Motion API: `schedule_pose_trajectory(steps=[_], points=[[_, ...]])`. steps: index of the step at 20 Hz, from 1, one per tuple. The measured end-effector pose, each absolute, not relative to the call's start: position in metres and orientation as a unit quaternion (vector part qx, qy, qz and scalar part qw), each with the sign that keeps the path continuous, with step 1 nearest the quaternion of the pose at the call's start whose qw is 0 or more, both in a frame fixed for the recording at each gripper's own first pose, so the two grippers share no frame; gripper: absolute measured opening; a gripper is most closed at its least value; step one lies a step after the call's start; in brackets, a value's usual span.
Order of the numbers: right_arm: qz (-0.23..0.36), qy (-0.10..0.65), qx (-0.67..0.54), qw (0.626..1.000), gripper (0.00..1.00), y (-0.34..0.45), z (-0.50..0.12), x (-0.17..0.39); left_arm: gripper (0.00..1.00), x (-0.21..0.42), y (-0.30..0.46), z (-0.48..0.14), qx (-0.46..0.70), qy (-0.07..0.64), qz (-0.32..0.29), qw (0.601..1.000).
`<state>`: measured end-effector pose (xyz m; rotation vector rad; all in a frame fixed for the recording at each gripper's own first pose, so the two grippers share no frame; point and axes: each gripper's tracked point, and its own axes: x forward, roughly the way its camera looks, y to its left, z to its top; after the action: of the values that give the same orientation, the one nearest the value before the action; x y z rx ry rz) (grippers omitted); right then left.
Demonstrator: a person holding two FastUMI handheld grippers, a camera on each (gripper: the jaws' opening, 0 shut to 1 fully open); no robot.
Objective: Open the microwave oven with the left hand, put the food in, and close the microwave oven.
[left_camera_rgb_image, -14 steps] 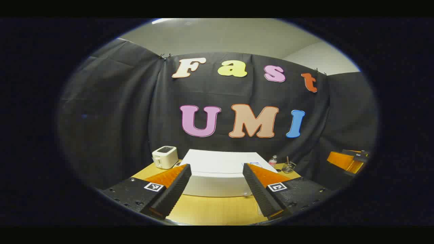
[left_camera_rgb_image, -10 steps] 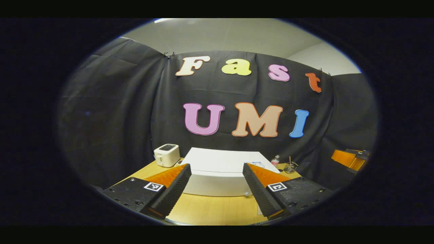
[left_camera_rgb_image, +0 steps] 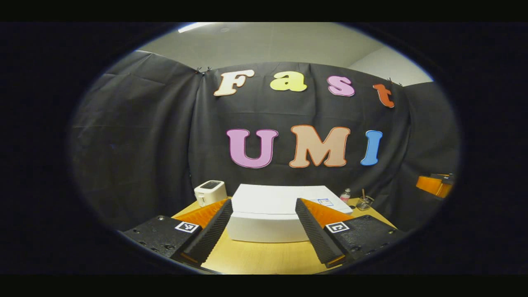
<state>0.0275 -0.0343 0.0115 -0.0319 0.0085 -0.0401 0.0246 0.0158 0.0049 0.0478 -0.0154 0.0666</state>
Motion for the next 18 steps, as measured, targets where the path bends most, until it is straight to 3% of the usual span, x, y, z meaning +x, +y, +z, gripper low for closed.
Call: schedule_pose_trajectory(steps=[10,13,18], points=[[-0.017,0.016,-0.032,0.999,0.92,-0.042,0.002,0.038,0.96,0.031,0.013,-0.008,0.015,0.006,0.038,0.999],[-0.015,0.018,-0.027,0.999,0.92,-0.042,-0.002,0.038,0.92,0.034,0.006,-0.03,0.011,0.032,0.032,0.999],[-0.029,0.035,-0.028,0.999,0.92,-0.053,-0.017,0.034,0.96,0.036,-0.016,-0.074,0.018,0.089,-0.001,0.996]])
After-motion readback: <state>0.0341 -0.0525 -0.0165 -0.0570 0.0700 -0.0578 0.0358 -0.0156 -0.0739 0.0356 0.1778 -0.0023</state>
